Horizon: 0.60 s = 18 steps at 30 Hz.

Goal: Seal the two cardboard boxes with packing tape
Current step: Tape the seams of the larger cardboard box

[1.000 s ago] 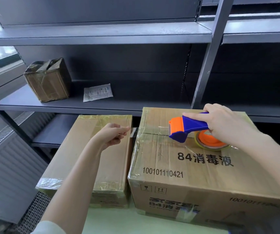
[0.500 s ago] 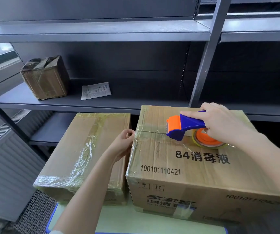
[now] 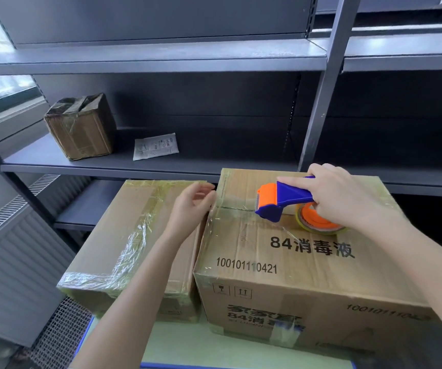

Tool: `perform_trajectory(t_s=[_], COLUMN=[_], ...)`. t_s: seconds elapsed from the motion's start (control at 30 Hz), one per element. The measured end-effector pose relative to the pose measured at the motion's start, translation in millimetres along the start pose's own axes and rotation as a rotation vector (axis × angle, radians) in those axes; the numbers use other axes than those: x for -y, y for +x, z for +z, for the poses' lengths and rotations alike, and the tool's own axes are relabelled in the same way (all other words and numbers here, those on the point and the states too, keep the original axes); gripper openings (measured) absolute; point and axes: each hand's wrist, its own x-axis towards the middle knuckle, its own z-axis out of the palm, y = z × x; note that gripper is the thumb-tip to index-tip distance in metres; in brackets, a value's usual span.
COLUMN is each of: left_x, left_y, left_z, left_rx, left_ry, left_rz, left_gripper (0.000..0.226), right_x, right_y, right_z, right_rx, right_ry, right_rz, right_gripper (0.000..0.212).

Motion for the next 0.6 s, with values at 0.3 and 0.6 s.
perform_trajectory(t_s=[0.3,0.6], left_x=[-12,-42], left_y=[-31,-49], left_z=[15,57], left_rx=[0.253,0.377], left_ry=[0.514,0.942], left_rz=[0.124,0.191], left_gripper=[0.063,0.115], right_x=[1,-1], right_y=[1,2], right_z=[2,2], right_rx=[-0.014,-0.037], right_ry=[-0.027,-0.071], right_rz=[-0.008,-0.048], right_gripper=[0.073,0.074])
